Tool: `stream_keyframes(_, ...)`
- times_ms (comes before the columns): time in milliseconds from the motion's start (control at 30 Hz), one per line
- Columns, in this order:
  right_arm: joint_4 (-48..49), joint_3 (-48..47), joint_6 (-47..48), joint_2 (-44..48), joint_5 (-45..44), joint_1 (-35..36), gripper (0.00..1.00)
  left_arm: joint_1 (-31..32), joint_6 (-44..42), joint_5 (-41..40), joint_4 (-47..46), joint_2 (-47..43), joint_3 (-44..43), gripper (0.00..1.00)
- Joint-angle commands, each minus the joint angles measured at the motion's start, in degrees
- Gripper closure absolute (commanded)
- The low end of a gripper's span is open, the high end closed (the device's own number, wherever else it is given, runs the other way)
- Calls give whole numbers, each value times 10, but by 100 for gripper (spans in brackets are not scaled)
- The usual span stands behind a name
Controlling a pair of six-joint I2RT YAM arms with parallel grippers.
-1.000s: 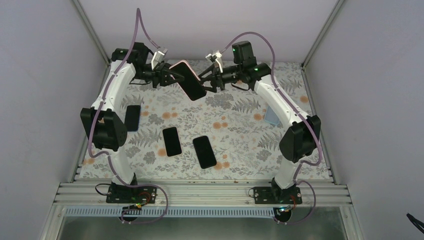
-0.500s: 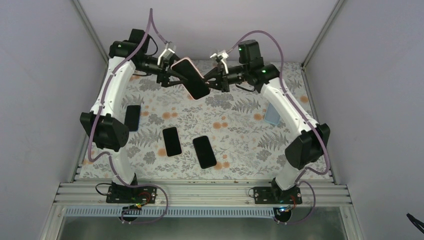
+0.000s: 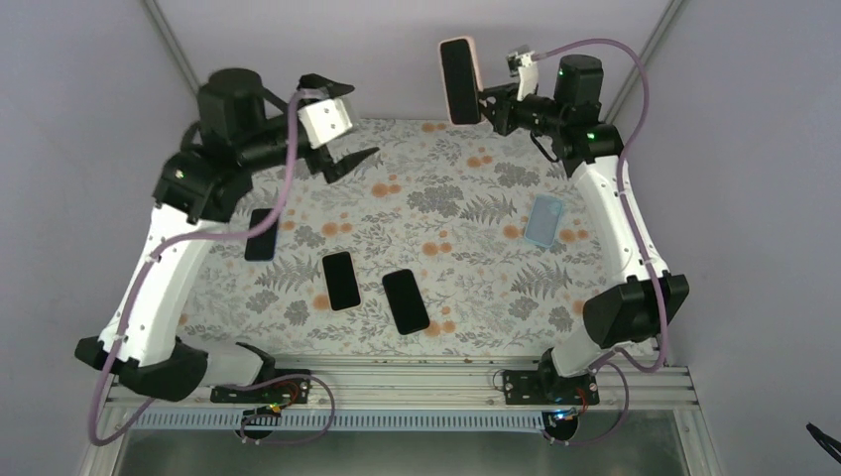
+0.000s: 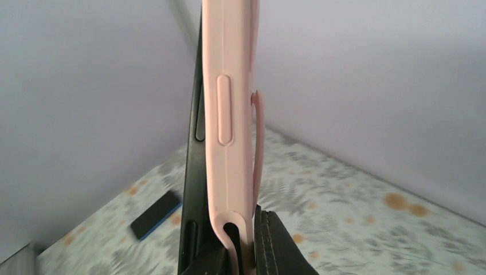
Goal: Take the phone out of the phone case
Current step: Remove the phone case from the phone.
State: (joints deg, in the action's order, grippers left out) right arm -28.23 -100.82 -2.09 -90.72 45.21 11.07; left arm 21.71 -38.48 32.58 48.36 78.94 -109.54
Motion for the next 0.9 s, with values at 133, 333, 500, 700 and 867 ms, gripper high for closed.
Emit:
stream_keyframes(133,109,-100,-190,-56,-267,8,97,125,10,-405,-366,66,154,0)
stream_keyframes(333,71,-161,-220,-104,-316,40,97,160,5,-395,-526,107,203,0)
stream_keyframes(500,76,-148,-207,-95,-350,66,97,166,54,-367,-591,140,188,0)
stream_keyframes(700,80,-141,-201,-94,-357,76,97,167,90,-334,-541,207,101,0)
stream_keyframes(867,86,-134,-199,-89,-361,85,97,168,105,-337,-530,237,73,0)
